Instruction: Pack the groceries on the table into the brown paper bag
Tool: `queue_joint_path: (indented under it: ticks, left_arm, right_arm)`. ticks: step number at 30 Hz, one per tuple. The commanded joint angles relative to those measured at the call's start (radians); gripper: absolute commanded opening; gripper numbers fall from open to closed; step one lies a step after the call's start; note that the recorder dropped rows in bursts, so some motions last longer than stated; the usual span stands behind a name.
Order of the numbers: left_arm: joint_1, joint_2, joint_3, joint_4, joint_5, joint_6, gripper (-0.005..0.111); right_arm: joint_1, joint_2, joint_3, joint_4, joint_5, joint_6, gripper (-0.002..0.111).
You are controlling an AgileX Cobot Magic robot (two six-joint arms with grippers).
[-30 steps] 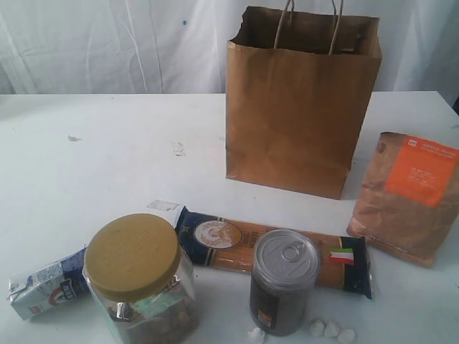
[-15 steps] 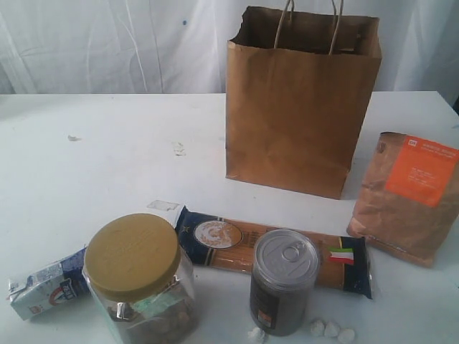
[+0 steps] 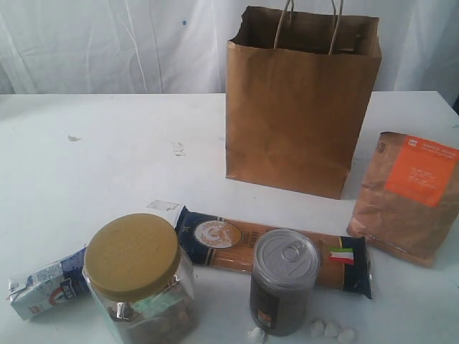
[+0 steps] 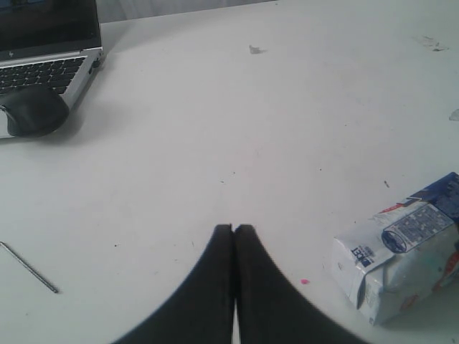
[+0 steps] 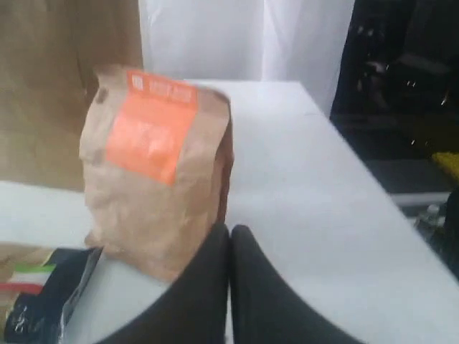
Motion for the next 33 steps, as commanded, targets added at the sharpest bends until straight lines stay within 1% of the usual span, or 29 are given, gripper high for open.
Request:
queue_joint_path:
  ticks: [1, 4, 5, 7, 9, 13, 16, 19, 20, 21, 26, 28, 30, 33]
  left_arm:
    - [-0.006, -0.005, 0.004, -0.009, -0.001, -0.004, 0.000]
    - [-0.006, -0.005, 0.004, -0.009, -0.001, -0.004, 0.000]
    - [-0.006, -0.005, 0.004, -0.009, -0.001, -0.004, 0.000]
    - [-0.006, -0.005, 0.004, -0.009, -0.001, -0.004, 0.000]
    - [-0.006, -0.005, 0.004, -0.009, -0.001, -0.004, 0.000]
    - [-0.006, -0.005, 0.004, -0.009, -0.001, -0.004, 0.000]
    - [-0.006, -0.005, 0.004, -0.009, -0.001, -0.004, 0.000]
    - [-0.006, -0.005, 0.004, -0.009, -0.001, -0.004, 0.000]
    - [-0.006, -0.005, 0.004, -0.009, -0.001, -0.004, 0.000]
    - [-0.006, -0.005, 0.004, -0.009, -0.001, -0.004, 0.000]
    - [-0.006, -0.005, 0.004, -0.009, -0.001, -0.004, 0.000]
    - [-0.006, -0.005, 0.004, -0.009, -0.001, -0.004, 0.000]
    - [-0.018, -0.005, 0.004, -0.009, -0.001, -0.004, 0.000]
    - [-0.030, -0.005, 0.004, -0.009, -0.001, -0.004, 0.000]
  right_arm:
    - [-0.009, -0.005, 0.078, 0.082, -0.066, -0.088, 0.000]
    - [-0.009, -0.005, 0.078, 0.036, -0.072, -0.104, 0.000]
    - [-0.009, -0.005, 0.038, 0.033, -0.064, -0.107, 0.000]
    - [-0.009, -0.005, -0.134, 0.038, -0.072, -0.116, 0.000]
    - [-0.007, -0.005, -0.291, 0.057, -0.131, -0.134, 0.000]
    - [-0.007, -0.005, -0.423, 0.055, -0.223, -0.134, 0.000]
    - [-0.007, -0.005, -0.468, 0.065, -0.305, -0.121, 0.000]
    - [-0.007, -0.005, -0.499, 0.136, -0.390, -0.020, 0.000]
    - [-0.007, -0.005, -0.516, 0.150, -0.401, 0.041, 0.000]
    - [-0.007, -0.005, -0.521, 0.150, -0.407, 0.054, 0.000]
    - [-0.007, -0.005, -0.525, 0.150, -0.435, 0.058, 0.000]
    - [-0.007, -0.005, -0.525, 0.206, -0.441, 0.169, 0.000]
    - [-0.007, 0.005, -0.525, 0.210, -0.414, 0.215, 0.000]
    - [-0.007, 0.103, -0.525, 0.203, -0.401, 0.085, 0.000]
